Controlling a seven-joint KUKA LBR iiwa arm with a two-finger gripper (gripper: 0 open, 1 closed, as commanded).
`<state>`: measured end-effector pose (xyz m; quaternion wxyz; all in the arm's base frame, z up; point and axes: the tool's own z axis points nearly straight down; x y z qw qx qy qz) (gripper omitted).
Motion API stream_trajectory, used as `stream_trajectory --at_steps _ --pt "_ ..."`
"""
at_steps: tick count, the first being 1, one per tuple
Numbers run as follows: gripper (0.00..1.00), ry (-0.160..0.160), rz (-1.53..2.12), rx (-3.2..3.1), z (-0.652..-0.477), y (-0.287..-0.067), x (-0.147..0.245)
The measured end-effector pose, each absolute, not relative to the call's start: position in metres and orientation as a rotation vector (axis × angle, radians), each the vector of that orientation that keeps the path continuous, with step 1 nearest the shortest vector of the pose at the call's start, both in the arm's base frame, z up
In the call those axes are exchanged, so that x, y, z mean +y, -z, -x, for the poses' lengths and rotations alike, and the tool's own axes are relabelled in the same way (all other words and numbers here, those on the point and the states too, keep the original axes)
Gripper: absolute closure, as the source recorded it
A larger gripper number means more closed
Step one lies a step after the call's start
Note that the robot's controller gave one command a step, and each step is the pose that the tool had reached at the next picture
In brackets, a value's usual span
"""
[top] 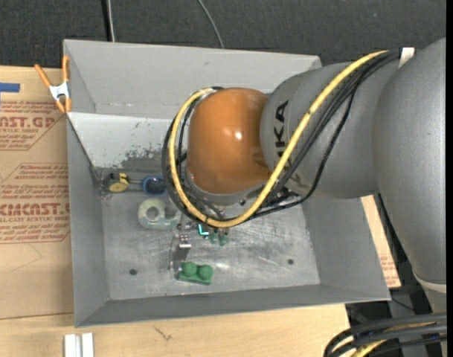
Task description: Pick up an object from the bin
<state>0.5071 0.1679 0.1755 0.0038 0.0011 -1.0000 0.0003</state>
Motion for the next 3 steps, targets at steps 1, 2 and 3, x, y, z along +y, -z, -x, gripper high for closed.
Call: stream_trajectory --at_steps 1,2,3 --pt "0.0 -0.001 -0.078 -3.139 -0.495 -0.078 0.101" --pt "1.0 0.002 -0.083 -3.139 -0.495 -0.081 0.104" --pt "1.0 0.003 -0.037 -3.15 -0.489 -0.245 0.099"
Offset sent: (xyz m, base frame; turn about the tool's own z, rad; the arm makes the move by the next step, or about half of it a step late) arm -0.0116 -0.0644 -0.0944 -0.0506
